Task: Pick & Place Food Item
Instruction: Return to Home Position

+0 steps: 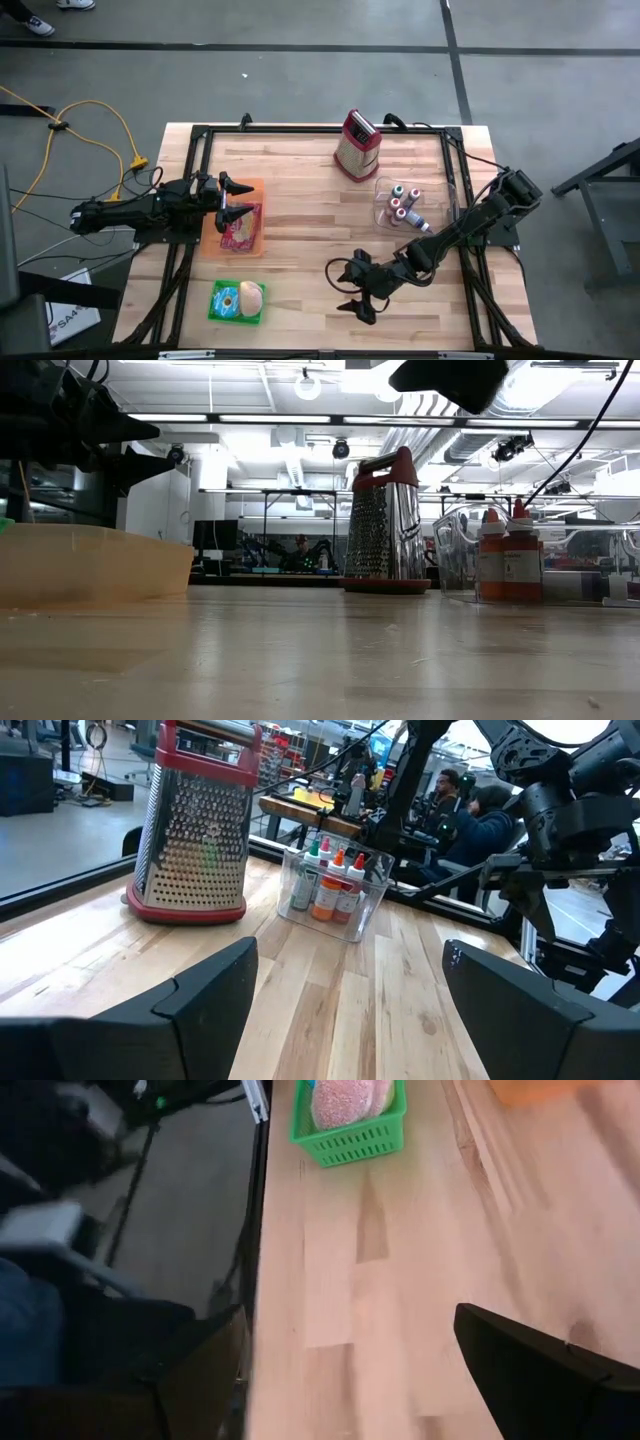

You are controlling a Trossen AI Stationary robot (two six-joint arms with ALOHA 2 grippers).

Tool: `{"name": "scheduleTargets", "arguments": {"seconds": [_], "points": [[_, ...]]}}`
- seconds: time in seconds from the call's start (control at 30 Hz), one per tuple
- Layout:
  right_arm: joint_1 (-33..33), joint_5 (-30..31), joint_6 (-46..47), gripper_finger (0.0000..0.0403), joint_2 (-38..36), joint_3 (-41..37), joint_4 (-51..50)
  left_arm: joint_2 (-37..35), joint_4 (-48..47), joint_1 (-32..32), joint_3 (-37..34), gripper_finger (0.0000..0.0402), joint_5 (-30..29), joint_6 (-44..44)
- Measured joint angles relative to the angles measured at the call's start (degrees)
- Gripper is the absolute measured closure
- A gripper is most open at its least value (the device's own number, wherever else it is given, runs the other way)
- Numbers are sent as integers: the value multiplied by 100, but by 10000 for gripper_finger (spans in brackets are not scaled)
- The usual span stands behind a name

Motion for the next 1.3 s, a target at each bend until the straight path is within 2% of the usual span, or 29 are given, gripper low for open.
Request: {"name": "scheduleTargets", "arguments": {"seconds": [0.17,0.27,0.5,0.7,0.87,1.13,1.23,1.3], "points": [[-181,-13,-1139,55,0,1,124,1,0,0,0,91,0,2],[-314,-90,-1327,55,0,1,541,0,0,0,0,91,0,2],[-774,-688,-1896,55,0,1,1285,1,2,0,0,91,0,4],[-1303,-1091,-2202,55,0,1,1719,0,2,0,0,91,0,4],[-1750,-1200,-2442,55,0,1,1902,1,2,0,-1,91,-1,4],[-2097,-1182,-2606,55,-89,-2,1621,2,2,-1,-2,91,-1,7],[-2149,-880,-2745,55,-485,1,1286,0,0,-2,0,91,-2,7],[-2164,-469,-2873,55,-803,8,914,2,2,-2,-2,91,-2,9]]}}
